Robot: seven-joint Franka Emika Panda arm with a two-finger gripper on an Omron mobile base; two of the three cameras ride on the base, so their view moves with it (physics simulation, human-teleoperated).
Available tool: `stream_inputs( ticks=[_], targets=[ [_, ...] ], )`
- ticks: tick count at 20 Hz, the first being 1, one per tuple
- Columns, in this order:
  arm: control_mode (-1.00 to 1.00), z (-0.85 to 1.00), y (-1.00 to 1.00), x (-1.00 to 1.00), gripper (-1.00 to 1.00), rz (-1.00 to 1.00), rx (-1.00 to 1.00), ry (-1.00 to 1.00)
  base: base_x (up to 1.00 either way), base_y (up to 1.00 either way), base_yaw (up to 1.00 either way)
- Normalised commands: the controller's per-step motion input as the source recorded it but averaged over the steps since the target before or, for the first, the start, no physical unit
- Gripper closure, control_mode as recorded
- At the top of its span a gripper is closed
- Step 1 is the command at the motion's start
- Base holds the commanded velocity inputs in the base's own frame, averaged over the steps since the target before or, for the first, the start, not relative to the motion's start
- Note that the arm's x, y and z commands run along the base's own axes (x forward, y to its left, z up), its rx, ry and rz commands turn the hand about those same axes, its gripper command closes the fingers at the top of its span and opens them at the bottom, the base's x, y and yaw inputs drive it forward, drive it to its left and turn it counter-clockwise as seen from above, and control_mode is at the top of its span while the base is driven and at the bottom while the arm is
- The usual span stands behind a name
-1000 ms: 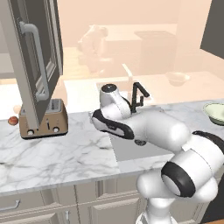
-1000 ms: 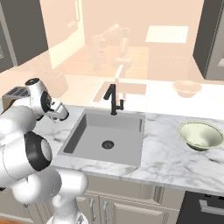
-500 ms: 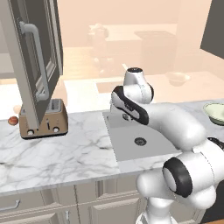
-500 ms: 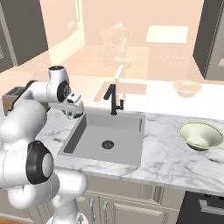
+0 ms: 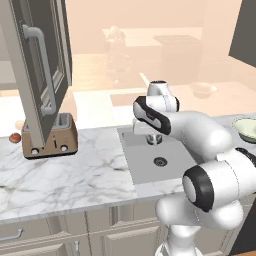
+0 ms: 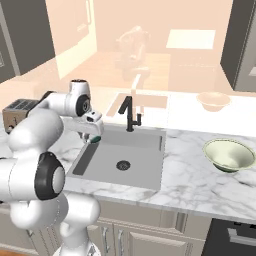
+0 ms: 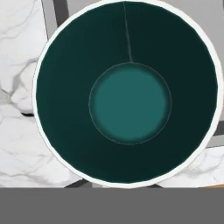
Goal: Pick the mug and place it in the sink. Pick the bowl and place it in the open cabinet and then close the cabinet.
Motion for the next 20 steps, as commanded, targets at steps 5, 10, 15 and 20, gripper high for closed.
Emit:
stream_inputs(
  ticks=[5,10,15,20],
  targets=[
    [-1.00,-0.44,-0.05,0.00,1.00,0.00,0.00,0.12,0.00,0.00,0.00],
    [-1.00,-0.44,-0.16,0.00,1.00,0.00,0.00,0.05,0.00,0.00,0.00],
    [-1.00,-0.40,-0.14,0.00,1.00,0.00,0.02,0.00,0.00,0.00,0.00],
    [-1.00,-0.48,-0.14,0.00,1.00,0.01,0.07,0.00,0.00,0.00,0.00]
  ],
)
